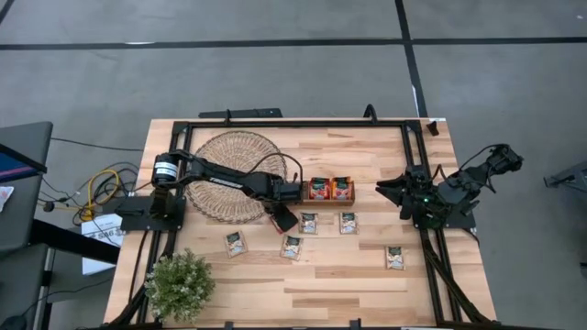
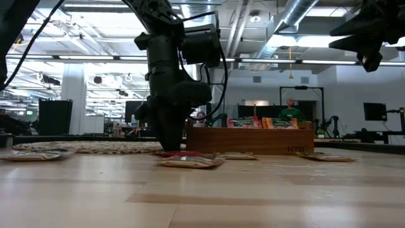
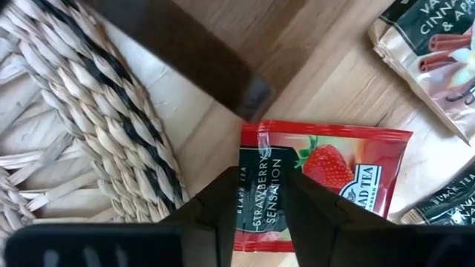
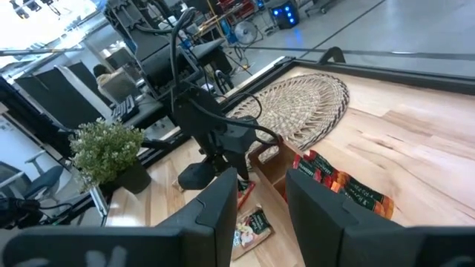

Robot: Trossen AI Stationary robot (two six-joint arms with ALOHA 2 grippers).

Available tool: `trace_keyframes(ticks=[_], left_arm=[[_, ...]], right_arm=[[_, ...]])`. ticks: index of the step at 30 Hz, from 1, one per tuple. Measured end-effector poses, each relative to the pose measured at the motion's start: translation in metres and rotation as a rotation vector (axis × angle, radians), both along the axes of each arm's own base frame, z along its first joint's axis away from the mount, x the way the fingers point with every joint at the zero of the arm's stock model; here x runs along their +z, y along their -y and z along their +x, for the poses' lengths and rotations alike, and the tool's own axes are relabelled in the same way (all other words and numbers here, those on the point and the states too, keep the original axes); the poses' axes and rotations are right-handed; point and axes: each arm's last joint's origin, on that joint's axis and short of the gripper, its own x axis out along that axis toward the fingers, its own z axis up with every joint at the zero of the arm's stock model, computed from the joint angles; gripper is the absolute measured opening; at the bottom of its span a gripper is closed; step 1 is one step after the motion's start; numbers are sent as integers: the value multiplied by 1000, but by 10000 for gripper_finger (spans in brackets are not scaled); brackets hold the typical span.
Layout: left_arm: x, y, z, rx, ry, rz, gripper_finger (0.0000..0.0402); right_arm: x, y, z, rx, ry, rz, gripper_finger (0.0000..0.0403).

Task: Pick & Place Tea
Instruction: Put the red tea bag into the middle section of the wooden organizer

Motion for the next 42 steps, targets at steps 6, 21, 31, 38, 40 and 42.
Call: trace_keyframes(ticks=[6, 21, 31, 38, 40, 42], left_arm=[[1, -1, 0, 5, 0, 3, 17], [70, 16, -9, 10, 84, -15, 0], [185, 40, -13, -105, 406, 288, 0], [225, 44, 11, -282, 614, 587, 0], [227, 44, 18, -318, 641, 658, 0], [229, 44, 25, -340, 682, 720, 0]], right_arm=[[0, 0, 0, 0, 0, 0, 109], [0, 0, 0, -1, 3, 2, 109], [12, -3, 3, 61, 114, 70, 109], [24, -10, 19, 127, 175, -58, 114], [24, -11, 24, 128, 150, -94, 121], [29, -12, 31, 126, 130, -113, 131]])
